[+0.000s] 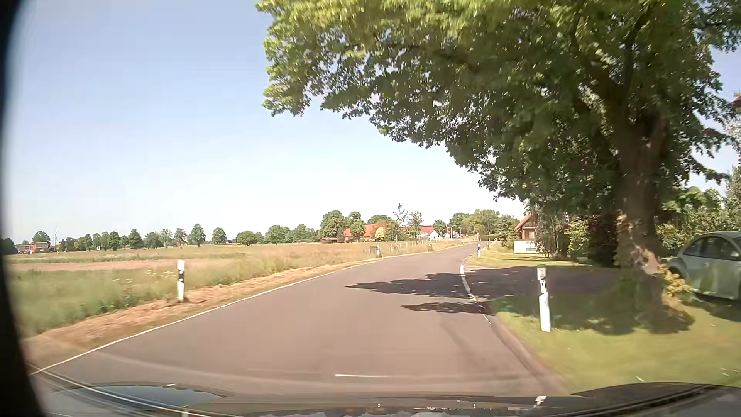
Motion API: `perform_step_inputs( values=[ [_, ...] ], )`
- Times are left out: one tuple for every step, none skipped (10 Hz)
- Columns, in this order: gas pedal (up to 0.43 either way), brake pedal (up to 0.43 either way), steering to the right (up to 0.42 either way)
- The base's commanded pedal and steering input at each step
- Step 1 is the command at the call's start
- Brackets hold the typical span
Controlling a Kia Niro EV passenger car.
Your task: Follow the waypoints while adhering to traffic rules and regulations
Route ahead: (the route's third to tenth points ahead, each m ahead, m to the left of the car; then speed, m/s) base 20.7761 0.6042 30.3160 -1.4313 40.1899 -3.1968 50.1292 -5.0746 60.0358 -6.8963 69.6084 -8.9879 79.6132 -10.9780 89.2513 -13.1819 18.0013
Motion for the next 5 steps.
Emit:
perform_step_inputs(
  values=[
    [0.169,0.000,0.029],
    [0.177,0.000,0.029],
    [0.177,0.000,0.031],
    [0.177,0.000,0.031],
    [0.177,0.000,0.031]
  ],
)
